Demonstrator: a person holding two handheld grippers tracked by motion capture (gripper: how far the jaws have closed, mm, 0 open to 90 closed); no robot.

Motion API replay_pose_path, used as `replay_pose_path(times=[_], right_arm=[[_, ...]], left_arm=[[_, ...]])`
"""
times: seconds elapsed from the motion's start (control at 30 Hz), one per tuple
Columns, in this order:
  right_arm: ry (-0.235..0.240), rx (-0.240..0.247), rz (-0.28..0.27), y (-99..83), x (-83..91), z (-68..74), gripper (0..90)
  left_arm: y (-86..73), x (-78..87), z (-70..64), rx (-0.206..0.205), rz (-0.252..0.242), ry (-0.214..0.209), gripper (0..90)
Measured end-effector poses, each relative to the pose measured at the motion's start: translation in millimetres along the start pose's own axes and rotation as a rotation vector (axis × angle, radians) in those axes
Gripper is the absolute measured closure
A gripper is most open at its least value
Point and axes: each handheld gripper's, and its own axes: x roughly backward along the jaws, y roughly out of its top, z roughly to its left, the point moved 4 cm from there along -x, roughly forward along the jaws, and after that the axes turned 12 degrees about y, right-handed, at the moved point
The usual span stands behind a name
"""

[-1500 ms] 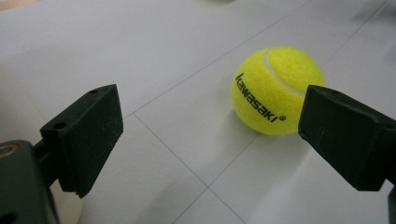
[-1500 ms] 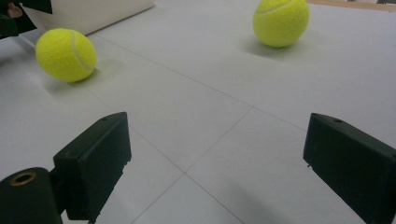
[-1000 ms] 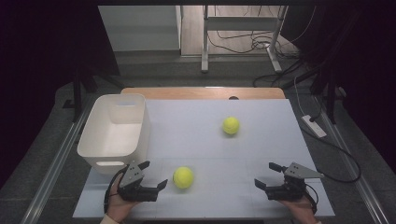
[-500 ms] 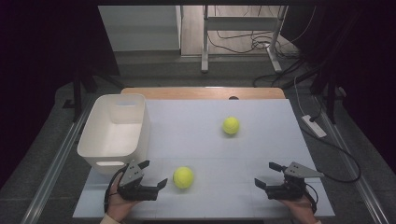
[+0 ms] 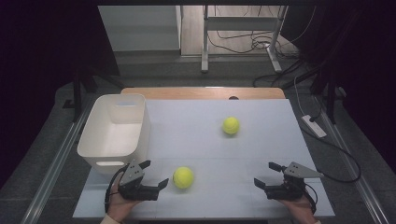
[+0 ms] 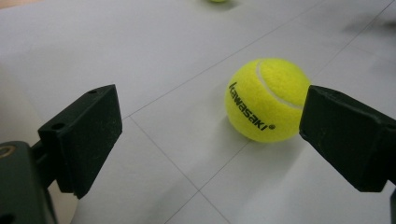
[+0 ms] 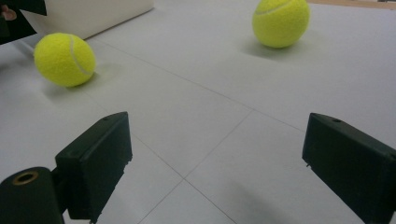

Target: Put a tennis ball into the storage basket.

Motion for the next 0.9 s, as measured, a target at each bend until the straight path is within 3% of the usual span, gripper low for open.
replay_pose_path(times=[0.4, 0.9], right_arm=[[-0.002, 0.000, -0.002, -0.2, 0.7, -0.8, 8.3], [0.002, 0.003, 0.003, -0.4, -0.1, 0.3, 8.3]], left_arm=[[12.7, -5.2, -10.2, -0.013, 0.040, -0.026, 6.4], [27.1, -8.8, -19.1, -0.024, 0.046, -0.051, 6.4]])
